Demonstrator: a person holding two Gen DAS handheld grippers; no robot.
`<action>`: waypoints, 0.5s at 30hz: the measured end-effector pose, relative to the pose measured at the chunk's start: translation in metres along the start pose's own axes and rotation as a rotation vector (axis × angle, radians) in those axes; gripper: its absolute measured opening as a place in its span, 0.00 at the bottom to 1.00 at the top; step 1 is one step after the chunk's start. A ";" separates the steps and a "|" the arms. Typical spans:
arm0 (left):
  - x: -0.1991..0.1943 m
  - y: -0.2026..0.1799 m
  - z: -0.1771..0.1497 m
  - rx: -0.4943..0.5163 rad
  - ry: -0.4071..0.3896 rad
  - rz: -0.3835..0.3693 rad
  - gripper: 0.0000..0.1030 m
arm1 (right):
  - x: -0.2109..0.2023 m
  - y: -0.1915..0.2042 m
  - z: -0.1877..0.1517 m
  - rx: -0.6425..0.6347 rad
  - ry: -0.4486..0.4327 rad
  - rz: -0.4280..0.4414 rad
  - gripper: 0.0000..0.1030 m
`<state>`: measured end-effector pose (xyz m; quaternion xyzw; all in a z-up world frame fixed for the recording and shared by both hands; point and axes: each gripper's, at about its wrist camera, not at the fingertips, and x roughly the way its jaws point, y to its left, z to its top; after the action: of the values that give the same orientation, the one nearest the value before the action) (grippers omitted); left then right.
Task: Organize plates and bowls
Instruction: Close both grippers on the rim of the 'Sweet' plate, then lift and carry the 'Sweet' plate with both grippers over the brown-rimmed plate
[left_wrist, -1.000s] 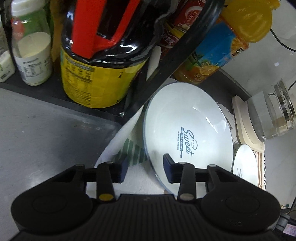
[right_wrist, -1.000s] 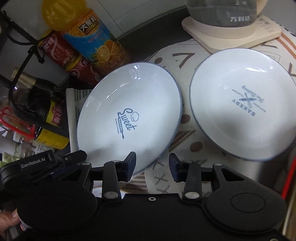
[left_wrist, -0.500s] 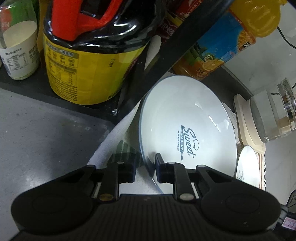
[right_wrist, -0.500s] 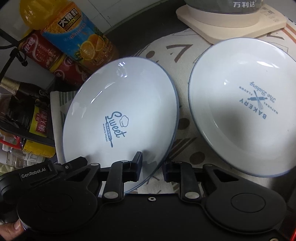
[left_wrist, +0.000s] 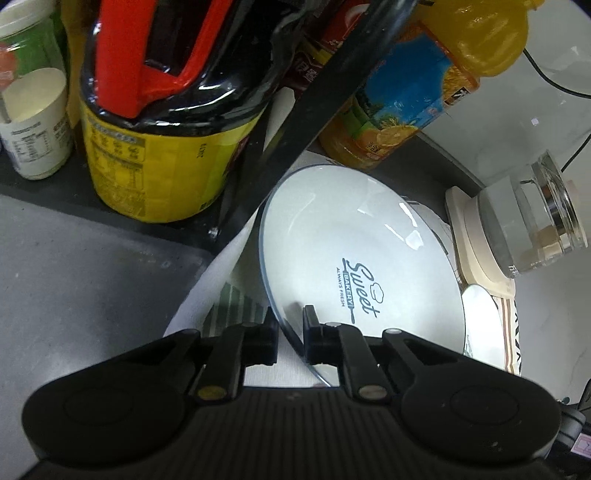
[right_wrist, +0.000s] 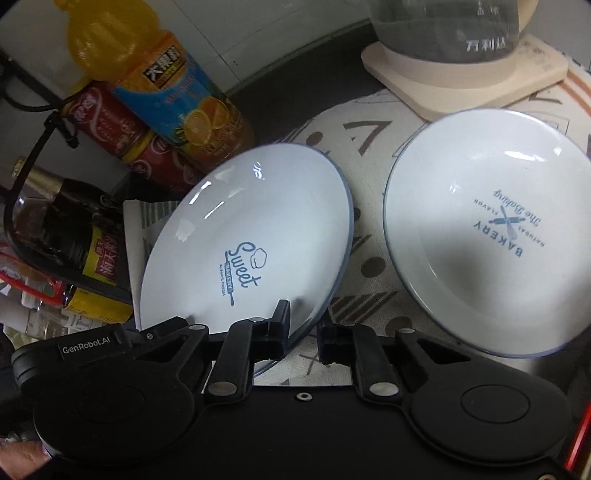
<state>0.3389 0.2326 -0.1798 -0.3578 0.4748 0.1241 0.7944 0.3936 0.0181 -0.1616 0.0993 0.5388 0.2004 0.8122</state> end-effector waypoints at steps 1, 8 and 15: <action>-0.002 0.000 -0.002 -0.001 0.002 0.000 0.11 | -0.002 0.001 -0.001 -0.007 0.001 0.001 0.14; -0.024 -0.003 -0.017 -0.005 -0.012 0.015 0.11 | -0.021 -0.004 -0.009 -0.012 -0.015 0.017 0.14; -0.050 0.002 -0.030 -0.036 -0.051 0.004 0.11 | -0.036 0.007 -0.016 -0.068 -0.025 0.029 0.14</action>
<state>0.2920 0.2203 -0.1474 -0.3679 0.4527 0.1432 0.7995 0.3649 0.0077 -0.1350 0.0820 0.5202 0.2290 0.8187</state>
